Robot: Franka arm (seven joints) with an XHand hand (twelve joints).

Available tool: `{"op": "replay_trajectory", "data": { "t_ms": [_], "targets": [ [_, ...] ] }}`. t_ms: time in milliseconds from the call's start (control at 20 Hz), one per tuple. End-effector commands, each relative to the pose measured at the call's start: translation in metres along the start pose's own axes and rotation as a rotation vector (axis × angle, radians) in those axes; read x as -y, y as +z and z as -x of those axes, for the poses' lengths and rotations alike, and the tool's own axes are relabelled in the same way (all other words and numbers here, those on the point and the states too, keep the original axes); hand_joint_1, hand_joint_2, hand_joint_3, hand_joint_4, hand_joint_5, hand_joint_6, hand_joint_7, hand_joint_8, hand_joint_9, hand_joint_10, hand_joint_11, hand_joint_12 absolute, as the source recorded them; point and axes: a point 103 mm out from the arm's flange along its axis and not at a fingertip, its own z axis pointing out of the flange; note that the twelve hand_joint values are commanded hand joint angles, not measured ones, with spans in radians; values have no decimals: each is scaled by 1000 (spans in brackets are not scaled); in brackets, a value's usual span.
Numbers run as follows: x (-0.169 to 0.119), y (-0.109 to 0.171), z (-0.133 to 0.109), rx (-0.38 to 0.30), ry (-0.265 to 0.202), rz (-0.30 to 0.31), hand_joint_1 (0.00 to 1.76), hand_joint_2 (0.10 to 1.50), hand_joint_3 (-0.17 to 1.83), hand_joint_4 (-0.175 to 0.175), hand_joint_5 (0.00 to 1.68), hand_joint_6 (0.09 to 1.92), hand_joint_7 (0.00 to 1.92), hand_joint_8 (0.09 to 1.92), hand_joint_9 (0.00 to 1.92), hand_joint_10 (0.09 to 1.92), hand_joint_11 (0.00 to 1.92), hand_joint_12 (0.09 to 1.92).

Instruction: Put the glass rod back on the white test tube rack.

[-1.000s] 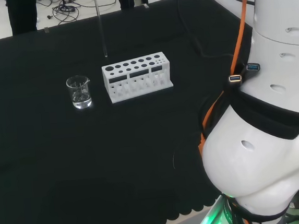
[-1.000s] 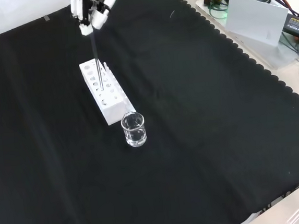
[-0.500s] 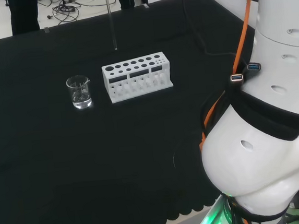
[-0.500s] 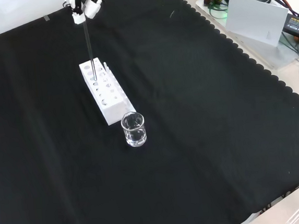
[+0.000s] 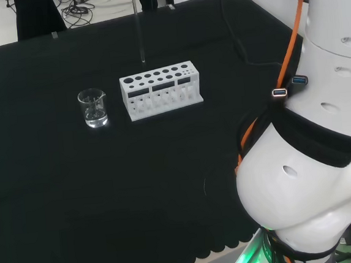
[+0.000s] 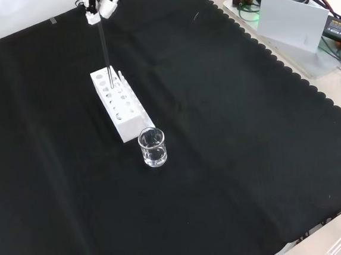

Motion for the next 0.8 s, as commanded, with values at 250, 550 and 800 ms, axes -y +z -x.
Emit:
{"op": "replay_trajectory", "data": {
  "t_ms": [250, 550, 800],
  "targets": [
    [15, 7, 10, -2, 6, 0, 1304, 1120, -175, -175, 1292, 174, 1146, 1072, 1729, 761, 1701, 619],
    [20, 13, 3, -5, -5, -10, 1304, 1120, -175, -175, 1294, 172, 1146, 1072, 1729, 760, 1700, 619],
    [21, 15, -4, -11, -16, -10, 1304, 1119, -175, -175, 1297, 169, 1146, 1074, 1730, 759, 1700, 619]
  ]
}}
